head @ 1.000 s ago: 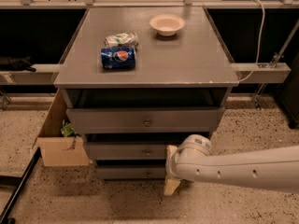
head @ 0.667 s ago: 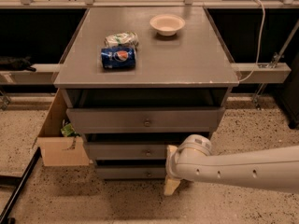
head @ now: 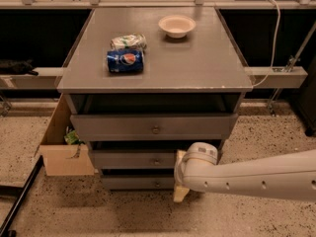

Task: Open middle drawer

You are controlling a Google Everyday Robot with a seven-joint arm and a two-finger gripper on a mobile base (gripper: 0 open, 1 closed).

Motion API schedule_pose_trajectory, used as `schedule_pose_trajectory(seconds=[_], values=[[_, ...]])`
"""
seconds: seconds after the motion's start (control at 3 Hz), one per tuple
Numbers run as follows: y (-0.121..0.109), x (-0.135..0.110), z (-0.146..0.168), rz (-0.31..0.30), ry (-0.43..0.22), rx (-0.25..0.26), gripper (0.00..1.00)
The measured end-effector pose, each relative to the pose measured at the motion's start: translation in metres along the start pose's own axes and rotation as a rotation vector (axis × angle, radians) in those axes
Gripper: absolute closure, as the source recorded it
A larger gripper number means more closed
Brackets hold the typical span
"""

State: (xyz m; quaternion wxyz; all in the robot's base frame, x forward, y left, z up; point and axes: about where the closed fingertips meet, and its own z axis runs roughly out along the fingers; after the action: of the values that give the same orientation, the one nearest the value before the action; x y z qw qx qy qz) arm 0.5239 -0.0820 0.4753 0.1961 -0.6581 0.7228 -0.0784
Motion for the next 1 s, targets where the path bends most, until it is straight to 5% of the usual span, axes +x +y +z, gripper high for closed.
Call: schedule_pose_trajectory(seconds=[1.0], values=[[-0.004, -0.017, 0.000, -0.095, 0.058, 0.121, 0.00]])
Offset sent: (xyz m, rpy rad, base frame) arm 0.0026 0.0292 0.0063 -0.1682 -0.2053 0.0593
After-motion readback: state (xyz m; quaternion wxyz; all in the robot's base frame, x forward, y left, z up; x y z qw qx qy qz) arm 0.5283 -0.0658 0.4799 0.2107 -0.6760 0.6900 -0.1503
